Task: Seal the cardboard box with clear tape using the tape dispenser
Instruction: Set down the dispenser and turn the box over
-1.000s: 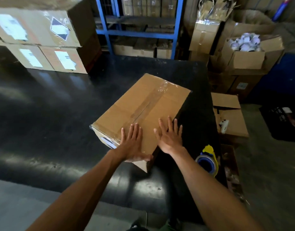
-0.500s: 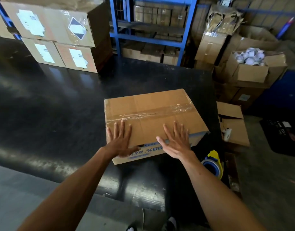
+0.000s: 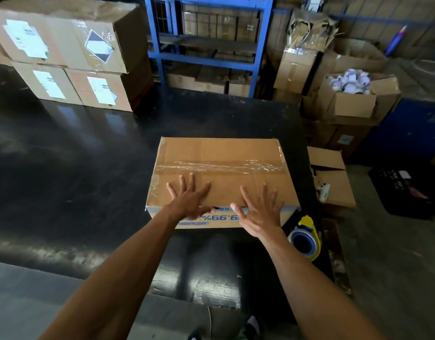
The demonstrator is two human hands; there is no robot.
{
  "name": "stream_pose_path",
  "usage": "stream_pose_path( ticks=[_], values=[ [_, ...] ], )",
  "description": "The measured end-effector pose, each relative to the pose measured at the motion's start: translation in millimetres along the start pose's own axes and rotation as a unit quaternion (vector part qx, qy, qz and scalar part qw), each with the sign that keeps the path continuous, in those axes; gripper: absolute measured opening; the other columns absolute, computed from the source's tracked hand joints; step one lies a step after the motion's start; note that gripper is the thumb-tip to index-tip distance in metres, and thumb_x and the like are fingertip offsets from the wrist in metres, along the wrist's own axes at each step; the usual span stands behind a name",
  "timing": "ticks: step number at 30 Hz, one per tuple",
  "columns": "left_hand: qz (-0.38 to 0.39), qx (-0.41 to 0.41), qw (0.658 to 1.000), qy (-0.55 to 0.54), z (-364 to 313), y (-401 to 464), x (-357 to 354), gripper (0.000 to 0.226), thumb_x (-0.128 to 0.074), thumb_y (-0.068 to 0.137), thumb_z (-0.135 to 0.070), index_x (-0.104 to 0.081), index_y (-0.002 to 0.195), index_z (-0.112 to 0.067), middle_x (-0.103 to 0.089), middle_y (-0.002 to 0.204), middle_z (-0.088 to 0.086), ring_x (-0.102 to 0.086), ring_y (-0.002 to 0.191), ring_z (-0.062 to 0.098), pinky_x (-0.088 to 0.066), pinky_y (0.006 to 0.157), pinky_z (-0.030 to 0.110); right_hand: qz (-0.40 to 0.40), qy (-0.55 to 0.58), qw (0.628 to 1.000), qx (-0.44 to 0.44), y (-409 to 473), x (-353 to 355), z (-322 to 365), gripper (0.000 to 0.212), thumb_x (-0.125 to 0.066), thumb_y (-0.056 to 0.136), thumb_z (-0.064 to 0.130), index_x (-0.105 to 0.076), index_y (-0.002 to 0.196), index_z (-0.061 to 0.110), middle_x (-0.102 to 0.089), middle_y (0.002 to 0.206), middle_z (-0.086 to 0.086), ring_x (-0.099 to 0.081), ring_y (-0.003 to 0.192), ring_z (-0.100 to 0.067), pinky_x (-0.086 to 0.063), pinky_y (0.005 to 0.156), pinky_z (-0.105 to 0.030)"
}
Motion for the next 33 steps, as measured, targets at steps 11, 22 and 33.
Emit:
stream_pose_path(
  ticks=[11,22,33],
  values=[
    [0.045,-0.016,0.999,0.018,5,22,18,0.097,-0.046,0.088,-0.072,0.014,0.155,-0.036,0.03,0.161,0.012,0.027,0.141,0.051,0.008,0.107,0.078,-0.078,0.098,0.991,-0.052,18,40,-27,0.044,-0.03,0.098,0.047,-0.045,0.134,0.026,-0.037,0.147,-0.013,-0.034,0.137,-0.037,-0.035,0.107,-0.053],
    [0.051,-0.019,0.998,0.044,3,20,18,0.095,-0.043,0.091,-0.069,0.017,0.155,-0.033,0.032,0.159,0.013,0.027,0.142,0.051,0.007,0.109,0.077,-0.028,0.26,0.919,-0.296,25,20,-26,0.091,-0.051,0.094,0.033,0.013,0.152,0.004,0.026,0.155,-0.029,0.019,0.143,-0.048,-0.01,0.117,-0.052],
    [0.001,-0.03,0.997,0.065,9,16,-1,0.093,-0.001,0.077,-0.082,0.029,0.15,-0.034,0.04,0.155,0.011,0.038,0.136,0.042,0.015,0.111,0.071,-0.032,0.179,0.976,-0.12,2,-15,15,0.076,-0.014,0.099,0.055,0.014,0.153,0.009,0.032,0.156,-0.019,0.033,0.141,-0.037,0.012,0.116,-0.055]
  ],
)
Point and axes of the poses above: each hand's wrist, its own y-axis towards the middle knuckle, its own x-axis out of the back of the hand, z = x × y, the point moved 3 cm from there along y, towards the middle knuckle
